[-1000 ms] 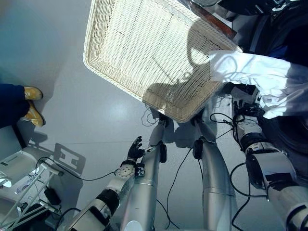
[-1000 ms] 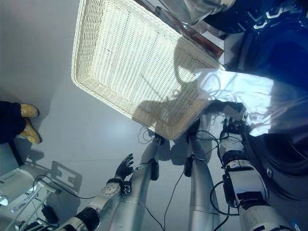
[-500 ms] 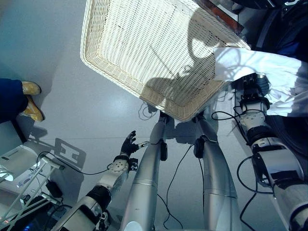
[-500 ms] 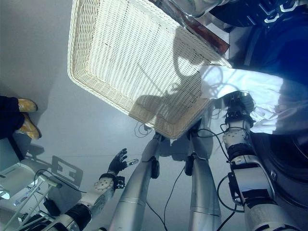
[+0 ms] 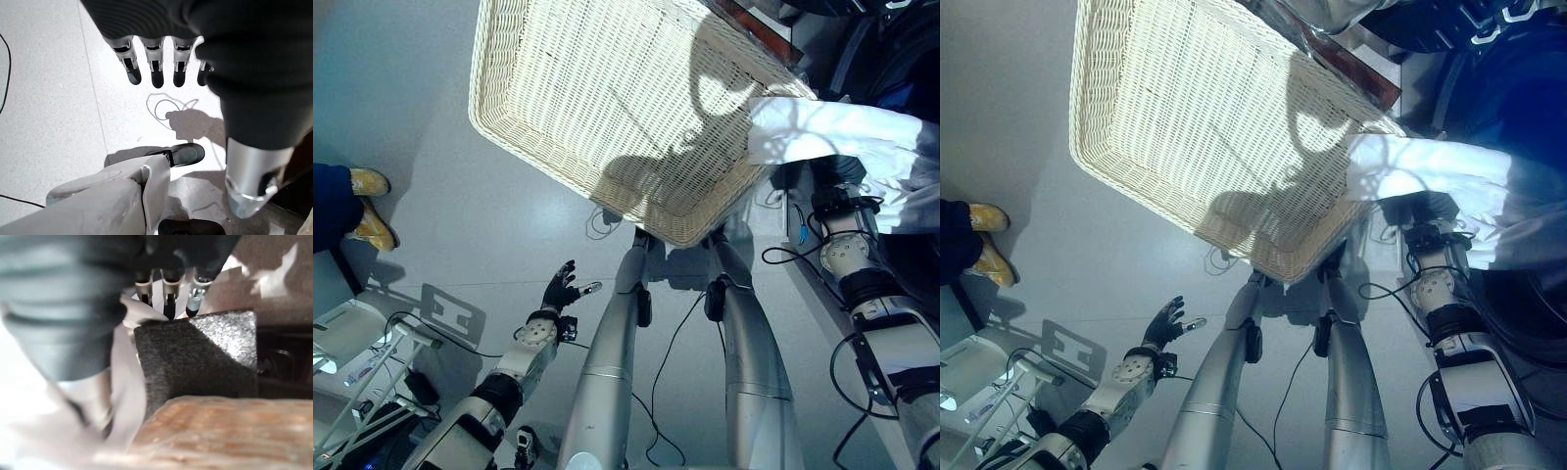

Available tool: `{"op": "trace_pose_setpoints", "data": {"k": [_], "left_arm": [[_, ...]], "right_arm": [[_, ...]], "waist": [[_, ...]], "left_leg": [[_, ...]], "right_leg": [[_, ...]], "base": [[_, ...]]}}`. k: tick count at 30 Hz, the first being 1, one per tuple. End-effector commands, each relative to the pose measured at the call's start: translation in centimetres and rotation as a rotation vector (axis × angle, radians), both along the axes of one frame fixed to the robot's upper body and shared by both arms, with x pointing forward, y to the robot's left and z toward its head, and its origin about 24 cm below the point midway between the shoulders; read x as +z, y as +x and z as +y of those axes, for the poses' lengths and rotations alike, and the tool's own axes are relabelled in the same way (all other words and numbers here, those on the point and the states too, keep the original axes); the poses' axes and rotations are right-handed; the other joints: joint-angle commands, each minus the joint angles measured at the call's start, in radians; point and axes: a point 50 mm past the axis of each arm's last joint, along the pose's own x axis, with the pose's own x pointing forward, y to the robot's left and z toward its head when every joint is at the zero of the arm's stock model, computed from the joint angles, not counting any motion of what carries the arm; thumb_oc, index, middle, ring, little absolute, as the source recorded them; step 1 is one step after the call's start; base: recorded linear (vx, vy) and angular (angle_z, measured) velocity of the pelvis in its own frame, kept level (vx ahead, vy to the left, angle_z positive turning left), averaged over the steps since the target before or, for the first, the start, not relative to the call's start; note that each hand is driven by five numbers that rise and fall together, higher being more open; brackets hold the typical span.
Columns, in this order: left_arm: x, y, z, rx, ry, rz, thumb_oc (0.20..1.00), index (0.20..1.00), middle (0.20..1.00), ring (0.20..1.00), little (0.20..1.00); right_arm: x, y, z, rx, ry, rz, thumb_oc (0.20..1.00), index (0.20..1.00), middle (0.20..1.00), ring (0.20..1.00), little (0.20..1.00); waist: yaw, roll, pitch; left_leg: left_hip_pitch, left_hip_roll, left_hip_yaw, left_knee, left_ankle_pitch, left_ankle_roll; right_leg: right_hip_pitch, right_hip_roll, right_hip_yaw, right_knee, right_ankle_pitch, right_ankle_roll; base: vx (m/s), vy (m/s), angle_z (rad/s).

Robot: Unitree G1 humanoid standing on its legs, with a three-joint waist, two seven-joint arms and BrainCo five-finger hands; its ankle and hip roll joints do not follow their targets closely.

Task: Put the clothes into the washing machine.

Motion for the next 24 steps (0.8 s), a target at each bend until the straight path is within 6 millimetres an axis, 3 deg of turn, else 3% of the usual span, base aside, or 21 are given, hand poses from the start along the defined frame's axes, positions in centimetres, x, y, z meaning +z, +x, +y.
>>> {"op": "trace_pose_setpoints", "data": {"k": [1, 10, 16, 18, 21, 22, 24], "left_arm": [[-2.2, -2.5, 0.8, 0.027, -0.026, 0.067, 1.000, 1.000, 1.000, 1.000, 1.000], [-3.1, -3.1, 0.0, 0.024, -0.036, 0.087, 1.000, 1.000, 1.000, 1.000, 1.000], [-3.5, -3.5, -0.2, 0.019, -0.035, 0.104, 1.000, 1.000, 1.000, 1.000, 1.000], [-4.0, -3.8, -0.2, 0.025, -0.031, 0.116, 1.000, 1.000, 1.000, 1.000, 1.000], [-4.2, -4.0, -0.2, 0.027, -0.028, 0.118, 1.000, 1.000, 1.000, 1.000, 1.000], [-4.3, -4.2, 0.0, 0.033, -0.017, 0.123, 1.000, 1.000, 1.000, 1.000, 1.000], [-4.3, -4.2, 0.0, 0.032, -0.015, 0.123, 1.000, 1.000, 1.000, 1.000, 1.000]], "right_arm": [[3.3, -1.3, 0.2, 0.120, 0.023, -0.246, 0.200, 0.200, 0.200, 0.200, 0.200], [5.0, -2.1, -0.4, 0.135, 0.418, -0.496, 0.200, 0.200, 0.200, 0.200, 0.200], [4.9, -2.6, -1.5, 0.086, 0.637, -0.585, 0.200, 0.200, 0.200, 0.200, 0.200], [3.9, -3.4, -3.4, -0.079, 0.863, -0.579, 0.200, 0.200, 0.200, 0.200, 0.200], [3.7, -3.9, -4.3, -0.155, 0.932, -0.576, 0.200, 0.200, 0.200, 0.200, 0.200], [3.3, -5.0, -6.3, -0.292, 1.030, -0.572, 0.200, 0.200, 0.200, 0.200, 0.200], [3.2, -5.1, -6.5, -0.307, 1.038, -0.572, 0.200, 0.200, 0.200, 0.200, 0.200]], "waist": [[-0.018, 0.064, -0.004], [-0.025, 0.081, -0.004], [-0.035, 0.077, -0.004], [-0.046, 0.070, -0.004], [-0.048, 0.070, -0.004], [-0.054, 0.065, -0.004], [-0.054, 0.065, -0.004]], "left_leg": [[0.018, -0.001, 0.031, -0.052, 0.058, -0.025], [0.058, -0.005, 0.039, -0.072, 0.052, -0.027], [0.082, -0.004, 0.047, -0.075, 0.048, -0.026], [0.104, -0.008, 0.047, -0.078, 0.044, -0.024], [0.111, -0.007, 0.050, -0.078, 0.043, -0.023], [0.116, -0.005, 0.052, -0.072, 0.041, -0.024], [0.116, -0.005, 0.052, -0.071, 0.040, -0.024]], "right_leg": [[0.030, 0.028, 0.044, 0.058, -0.011, 0.145], [0.060, 0.031, 0.056, 0.038, -0.018, 0.148], [0.084, 0.038, 0.060, 0.026, -0.015, 0.146], [0.107, 0.045, 0.065, 0.019, -0.015, 0.143], [0.115, 0.045, 0.065, 0.018, -0.016, 0.142], [0.122, 0.045, 0.066, 0.023, -0.014, 0.139], [0.122, 0.045, 0.066, 0.023, -0.014, 0.139]], "base": [[0.00, 0.034, -0.05], [0.00, 0.015, -0.04], [0.00, -0.010, -0.03], [-0.01, -0.040, -0.08], [-0.01, -0.031, -0.07], [-0.01, -0.053, -0.07], [0.00, -0.026, -0.03]]}}
